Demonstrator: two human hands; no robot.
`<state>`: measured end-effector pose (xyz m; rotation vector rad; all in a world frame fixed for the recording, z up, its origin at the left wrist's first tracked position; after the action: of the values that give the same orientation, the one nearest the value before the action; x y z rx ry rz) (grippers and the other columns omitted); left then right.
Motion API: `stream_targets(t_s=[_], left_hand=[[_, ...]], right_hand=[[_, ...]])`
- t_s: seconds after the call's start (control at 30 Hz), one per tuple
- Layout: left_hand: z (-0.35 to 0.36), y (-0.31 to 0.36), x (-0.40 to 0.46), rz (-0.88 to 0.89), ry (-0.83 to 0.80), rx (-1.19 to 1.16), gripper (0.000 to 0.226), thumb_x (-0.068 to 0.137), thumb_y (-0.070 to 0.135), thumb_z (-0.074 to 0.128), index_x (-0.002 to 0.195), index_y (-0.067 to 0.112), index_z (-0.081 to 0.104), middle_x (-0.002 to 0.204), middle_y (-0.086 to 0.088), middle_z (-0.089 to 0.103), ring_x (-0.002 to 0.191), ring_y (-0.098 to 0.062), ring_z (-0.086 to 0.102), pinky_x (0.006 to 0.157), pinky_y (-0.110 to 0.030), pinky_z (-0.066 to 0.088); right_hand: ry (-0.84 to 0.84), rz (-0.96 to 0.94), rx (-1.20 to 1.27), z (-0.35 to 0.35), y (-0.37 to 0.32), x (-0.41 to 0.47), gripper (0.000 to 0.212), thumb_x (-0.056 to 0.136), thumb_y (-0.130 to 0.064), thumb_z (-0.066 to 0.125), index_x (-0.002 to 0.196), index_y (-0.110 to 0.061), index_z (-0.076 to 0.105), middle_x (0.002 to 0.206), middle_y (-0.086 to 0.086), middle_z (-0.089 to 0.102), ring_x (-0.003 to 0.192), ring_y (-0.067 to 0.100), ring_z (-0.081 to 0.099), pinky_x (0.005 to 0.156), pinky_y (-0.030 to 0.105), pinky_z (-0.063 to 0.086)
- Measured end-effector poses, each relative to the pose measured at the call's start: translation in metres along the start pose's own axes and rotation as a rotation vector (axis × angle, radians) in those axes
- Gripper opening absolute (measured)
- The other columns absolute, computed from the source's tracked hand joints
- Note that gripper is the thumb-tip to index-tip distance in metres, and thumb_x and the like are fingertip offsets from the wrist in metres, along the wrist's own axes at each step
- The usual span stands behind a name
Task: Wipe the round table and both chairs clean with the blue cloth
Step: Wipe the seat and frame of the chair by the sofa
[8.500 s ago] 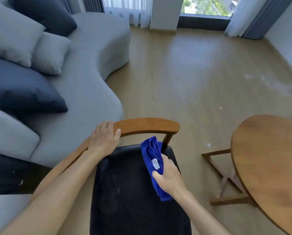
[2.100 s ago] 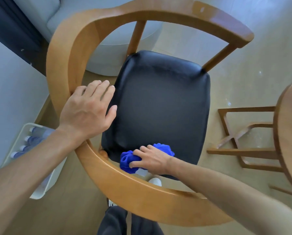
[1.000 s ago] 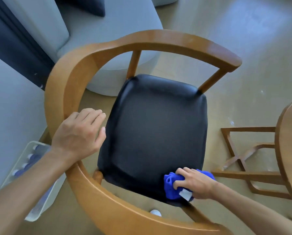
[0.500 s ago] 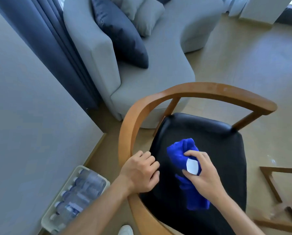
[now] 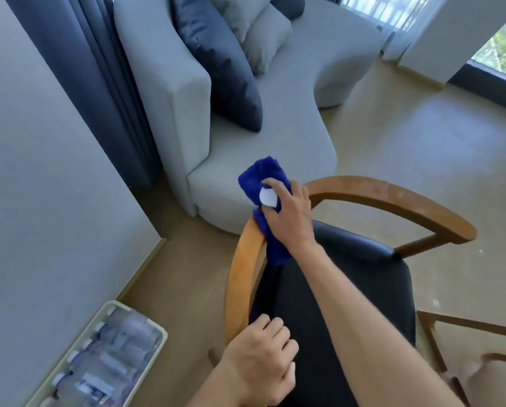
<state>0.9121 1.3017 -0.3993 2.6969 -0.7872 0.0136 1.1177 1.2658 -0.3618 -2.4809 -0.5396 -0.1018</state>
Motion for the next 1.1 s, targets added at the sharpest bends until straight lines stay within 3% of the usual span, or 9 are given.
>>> stream_targets(t_s=[0.2,0.3,0.43,0.6,0.67,0.83,0.9,1.03,1.1], left_hand=[[0.009,-0.008,0.004,-0.01,0.192,0.014,0.013,0.063,0.028,0.061,0.07,0.018,0.063,0.066,0.0,0.055,0.065,-0.018,0.052,0.07,-0.027,0.049],[0.013,-0.012,0.004,-0.013,0.225,0.031,0.013,0.062,0.028,0.061,0.07,0.018,0.063,0.066,0.0,0.056,0.065,-0.018,0.052,0.071,-0.027,0.05],[0.014,-0.012,0.002,-0.035,0.156,0.045,0.013,0.062,0.03,0.062,0.07,0.02,0.066,0.065,0.001,0.058,0.065,-0.017,0.054,0.07,-0.028,0.051],[0.006,-0.008,0.01,-0.05,0.074,0.027,0.017,0.059,0.033,0.061,0.069,0.021,0.067,0.064,0.001,0.058,0.064,-0.017,0.056,0.069,-0.028,0.053],[0.001,-0.01,0.012,-0.037,0.088,0.016,0.017,0.065,0.033,0.061,0.075,0.019,0.065,0.068,0.0,0.057,0.068,-0.018,0.054,0.073,-0.029,0.052],[-0.002,-0.008,0.009,-0.058,0.057,0.051,0.018,0.08,0.033,0.054,0.087,0.017,0.061,0.08,-0.001,0.058,0.077,-0.02,0.052,0.08,-0.034,0.049],[0.001,-0.008,0.008,-0.067,0.045,0.048,0.02,0.081,0.033,0.052,0.089,0.017,0.06,0.083,-0.001,0.059,0.08,-0.021,0.053,0.082,-0.034,0.048],[-0.002,-0.01,0.009,-0.083,-0.037,0.057,0.023,0.083,0.034,0.05,0.091,0.015,0.062,0.086,-0.003,0.061,0.081,-0.022,0.055,0.078,-0.035,0.049],[-0.004,-0.003,0.006,-0.144,-0.085,0.01,0.024,0.083,0.036,0.052,0.092,0.016,0.063,0.083,-0.002,0.064,0.075,-0.021,0.059,0.064,-0.03,0.045]], right_hand=[[-0.085,0.276,-0.34,0.013,0.074,0.07,0.041,0.094,-0.031,0.048,0.135,-0.028,0.044,0.132,0.01,0.047,0.121,0.032,0.04,0.101,0.042,0.03],[-0.035,0.251,-0.259,0.014,0.061,0.066,0.039,0.092,-0.027,0.051,0.131,-0.026,0.048,0.125,0.009,0.052,0.115,0.029,0.043,0.099,0.037,0.031],[-0.088,-0.114,0.063,0.012,-0.007,-0.001,0.04,0.08,-0.026,0.063,0.119,-0.029,0.055,0.108,0.0,0.053,0.101,0.016,0.045,0.091,0.032,0.036],[-0.264,-0.709,0.046,0.0,-0.022,-0.038,0.048,0.077,-0.032,0.069,0.121,-0.026,0.051,0.121,0.008,0.054,0.111,0.022,0.048,0.096,0.032,0.034],[-0.218,-0.621,0.086,-0.002,-0.008,-0.011,0.046,0.078,-0.034,0.065,0.121,-0.019,0.057,0.114,0.012,0.056,0.105,0.023,0.049,0.092,0.034,0.039],[-0.097,0.073,0.161,0.003,0.037,0.044,0.04,0.092,-0.026,0.059,0.13,-0.025,0.05,0.11,-0.001,0.05,0.104,0.02,0.05,0.088,0.03,0.041],[-0.077,0.125,0.13,0.003,0.034,0.045,0.04,0.092,-0.027,0.058,0.13,-0.027,0.05,0.11,-0.001,0.05,0.105,0.02,0.05,0.088,0.03,0.04],[-0.094,-0.307,0.1,0.01,-0.021,-0.028,0.042,0.078,-0.028,0.06,0.12,-0.025,0.057,0.111,0.003,0.053,0.102,0.021,0.048,0.091,0.037,0.041],[-0.226,-0.617,0.046,0.009,-0.034,-0.08,0.045,0.074,-0.023,0.062,0.119,-0.023,0.058,0.121,0.008,0.053,0.114,0.025,0.046,0.098,0.037,0.033]])
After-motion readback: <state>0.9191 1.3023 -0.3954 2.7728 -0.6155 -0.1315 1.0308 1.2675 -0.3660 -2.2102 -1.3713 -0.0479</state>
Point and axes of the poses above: each hand's wrist, its own x-axis towards the middle knuckle, its own z-axis out of the palm, y = z × x, the point moved 1 cm from there along x, towards the middle knuckle
